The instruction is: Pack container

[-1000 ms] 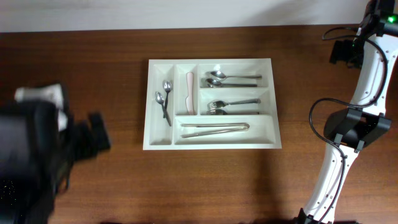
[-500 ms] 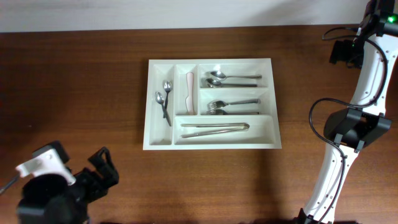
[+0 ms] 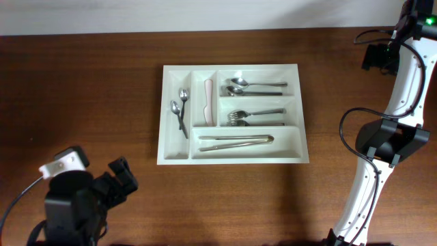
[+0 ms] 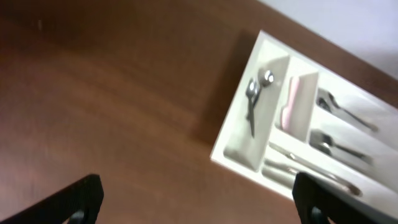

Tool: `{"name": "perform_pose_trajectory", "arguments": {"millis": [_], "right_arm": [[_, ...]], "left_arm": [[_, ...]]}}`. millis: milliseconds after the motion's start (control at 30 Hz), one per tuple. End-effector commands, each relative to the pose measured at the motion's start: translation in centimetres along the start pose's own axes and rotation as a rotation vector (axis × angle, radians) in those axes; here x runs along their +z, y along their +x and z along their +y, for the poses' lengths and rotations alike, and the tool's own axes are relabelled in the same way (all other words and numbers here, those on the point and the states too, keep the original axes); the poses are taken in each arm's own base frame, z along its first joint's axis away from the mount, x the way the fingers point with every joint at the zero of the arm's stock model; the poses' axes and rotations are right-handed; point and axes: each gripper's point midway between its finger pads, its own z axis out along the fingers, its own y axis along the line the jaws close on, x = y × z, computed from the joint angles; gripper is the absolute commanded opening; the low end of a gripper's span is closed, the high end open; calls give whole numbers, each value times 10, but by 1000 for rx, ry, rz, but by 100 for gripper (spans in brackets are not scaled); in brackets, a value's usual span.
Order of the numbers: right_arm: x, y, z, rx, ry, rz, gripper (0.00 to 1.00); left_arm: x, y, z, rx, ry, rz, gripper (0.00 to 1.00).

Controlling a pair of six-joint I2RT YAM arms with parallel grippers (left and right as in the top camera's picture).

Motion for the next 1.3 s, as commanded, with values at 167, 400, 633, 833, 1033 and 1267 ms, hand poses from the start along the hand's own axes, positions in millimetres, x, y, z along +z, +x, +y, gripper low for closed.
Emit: {"name": "perform_pose_trajectory", "arguments": {"millis": [167,400,633,833,1033,1267], "right_arm": [[3,1,0,12,2,6,99],[3,1,0,12,2,6,99],[3,1,0,12,2,6,98],[3,1,0,12,2,6,99],[3,1,0,12,2,6,99],[3,1,0,12,2,6,99]], "left_arm": [[68,1,-29,357,107,-125,99],[107,17,-59,505,282,-239,99],[116,41,-47,496,298,-300,99],[102,50,-39,554,318,-422,99],[92,44,-24,547,285,-533,99],[90,50,-15,551,266,-555,99]]}}
